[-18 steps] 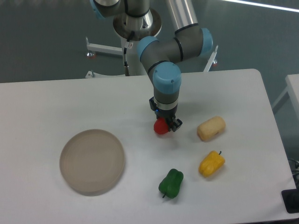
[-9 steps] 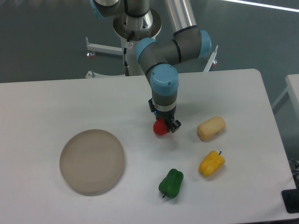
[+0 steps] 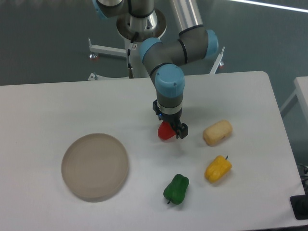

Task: Place the red pepper on the table

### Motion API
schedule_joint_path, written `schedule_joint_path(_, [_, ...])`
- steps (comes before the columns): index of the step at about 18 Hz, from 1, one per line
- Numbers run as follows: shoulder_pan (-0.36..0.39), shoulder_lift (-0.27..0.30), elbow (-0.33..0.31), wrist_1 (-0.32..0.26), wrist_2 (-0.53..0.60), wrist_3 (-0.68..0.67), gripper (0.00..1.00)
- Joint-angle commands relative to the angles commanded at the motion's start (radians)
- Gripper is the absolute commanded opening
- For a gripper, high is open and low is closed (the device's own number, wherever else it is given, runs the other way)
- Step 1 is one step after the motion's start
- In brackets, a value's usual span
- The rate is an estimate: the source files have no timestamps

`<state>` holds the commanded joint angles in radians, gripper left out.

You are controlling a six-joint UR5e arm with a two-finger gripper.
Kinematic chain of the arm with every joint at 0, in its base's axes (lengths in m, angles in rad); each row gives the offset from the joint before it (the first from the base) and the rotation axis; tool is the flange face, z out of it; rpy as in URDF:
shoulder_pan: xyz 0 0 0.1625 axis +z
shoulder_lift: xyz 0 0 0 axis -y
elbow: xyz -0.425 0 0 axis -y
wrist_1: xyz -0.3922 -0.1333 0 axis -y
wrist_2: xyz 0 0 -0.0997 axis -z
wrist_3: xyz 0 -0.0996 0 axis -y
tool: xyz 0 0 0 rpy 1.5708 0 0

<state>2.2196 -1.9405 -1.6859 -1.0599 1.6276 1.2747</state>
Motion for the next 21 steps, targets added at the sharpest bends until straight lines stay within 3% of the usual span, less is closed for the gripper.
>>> schedule_joint_path(6, [0.018, 0.040, 0.086, -0.107, -0.002, 0.003, 1.00])
schedule_joint_path(13, [0.028, 0.031, 0.170, -0.098, -0.003, 0.003, 1.00])
schedule_joint_path(21, [0.026, -0.052, 0.330, -0.098, -0.002, 0.002, 1.00])
